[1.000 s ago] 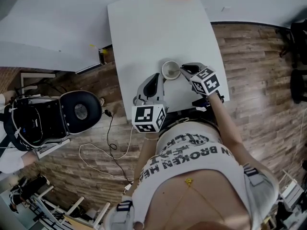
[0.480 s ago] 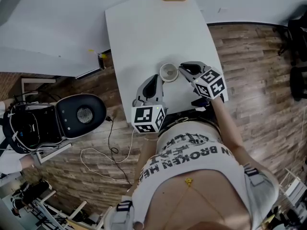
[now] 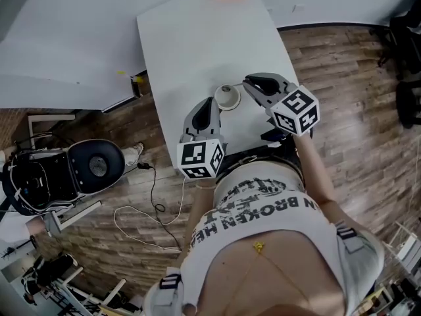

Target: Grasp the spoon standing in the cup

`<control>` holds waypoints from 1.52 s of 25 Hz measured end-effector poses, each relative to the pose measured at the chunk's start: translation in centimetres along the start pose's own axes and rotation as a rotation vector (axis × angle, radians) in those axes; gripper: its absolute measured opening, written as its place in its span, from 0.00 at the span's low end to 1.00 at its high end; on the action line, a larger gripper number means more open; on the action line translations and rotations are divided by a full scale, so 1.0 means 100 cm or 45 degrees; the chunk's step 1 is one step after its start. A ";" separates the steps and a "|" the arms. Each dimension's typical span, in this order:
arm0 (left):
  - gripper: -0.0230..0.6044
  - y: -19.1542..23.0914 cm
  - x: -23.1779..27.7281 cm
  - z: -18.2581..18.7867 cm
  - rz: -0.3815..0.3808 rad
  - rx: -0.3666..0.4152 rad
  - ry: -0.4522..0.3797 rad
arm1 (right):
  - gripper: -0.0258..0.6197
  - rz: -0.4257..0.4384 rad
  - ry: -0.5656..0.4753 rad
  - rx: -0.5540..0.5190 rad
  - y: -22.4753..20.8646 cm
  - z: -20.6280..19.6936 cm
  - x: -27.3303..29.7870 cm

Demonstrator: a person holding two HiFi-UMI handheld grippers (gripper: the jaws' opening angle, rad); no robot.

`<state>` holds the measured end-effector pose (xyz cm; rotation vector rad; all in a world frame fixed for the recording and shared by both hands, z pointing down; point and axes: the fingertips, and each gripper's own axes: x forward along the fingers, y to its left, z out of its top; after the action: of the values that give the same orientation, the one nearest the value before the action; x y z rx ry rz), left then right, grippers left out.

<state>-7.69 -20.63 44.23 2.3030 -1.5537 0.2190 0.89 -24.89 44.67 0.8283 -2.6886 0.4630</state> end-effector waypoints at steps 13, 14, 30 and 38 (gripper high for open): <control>0.03 0.007 0.003 0.007 0.005 0.016 -0.013 | 0.11 -0.017 -0.166 -0.076 0.008 0.047 -0.020; 0.03 0.008 0.004 0.008 0.006 0.016 -0.014 | 0.11 -0.012 -0.179 -0.085 0.008 0.051 -0.021; 0.03 0.005 -0.001 0.009 0.018 0.022 -0.026 | 0.11 -0.008 -0.295 -0.140 0.018 0.076 -0.042; 0.03 0.007 0.003 0.006 0.016 0.016 -0.016 | 0.11 0.000 -0.296 -0.143 0.018 0.078 -0.041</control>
<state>-8.22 -21.36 43.90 2.3092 -1.5776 0.2190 1.73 -24.45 35.75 0.8991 -2.8936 0.2240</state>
